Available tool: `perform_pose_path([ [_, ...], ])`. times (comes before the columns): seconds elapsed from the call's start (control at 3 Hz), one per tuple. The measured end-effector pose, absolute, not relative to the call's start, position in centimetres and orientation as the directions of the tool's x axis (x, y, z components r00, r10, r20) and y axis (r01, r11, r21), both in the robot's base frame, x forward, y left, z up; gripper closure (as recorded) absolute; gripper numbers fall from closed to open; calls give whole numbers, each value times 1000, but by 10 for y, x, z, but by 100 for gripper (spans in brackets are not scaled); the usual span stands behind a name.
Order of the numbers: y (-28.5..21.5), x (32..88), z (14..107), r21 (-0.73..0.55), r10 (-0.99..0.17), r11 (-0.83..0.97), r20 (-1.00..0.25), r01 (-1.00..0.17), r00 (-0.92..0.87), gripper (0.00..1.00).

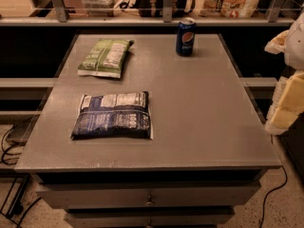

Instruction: Pick pepsi can

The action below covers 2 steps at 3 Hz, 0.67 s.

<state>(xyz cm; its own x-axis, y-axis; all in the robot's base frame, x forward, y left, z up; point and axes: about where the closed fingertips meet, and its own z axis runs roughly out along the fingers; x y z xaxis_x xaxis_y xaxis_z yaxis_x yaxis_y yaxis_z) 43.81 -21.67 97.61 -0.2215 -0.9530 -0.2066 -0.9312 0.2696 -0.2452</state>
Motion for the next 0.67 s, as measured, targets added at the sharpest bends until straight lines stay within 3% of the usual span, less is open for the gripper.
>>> perform_pose_path([
  [0.67,-216,442,980,-263,-940,300,-242,-917,-239,0],
])
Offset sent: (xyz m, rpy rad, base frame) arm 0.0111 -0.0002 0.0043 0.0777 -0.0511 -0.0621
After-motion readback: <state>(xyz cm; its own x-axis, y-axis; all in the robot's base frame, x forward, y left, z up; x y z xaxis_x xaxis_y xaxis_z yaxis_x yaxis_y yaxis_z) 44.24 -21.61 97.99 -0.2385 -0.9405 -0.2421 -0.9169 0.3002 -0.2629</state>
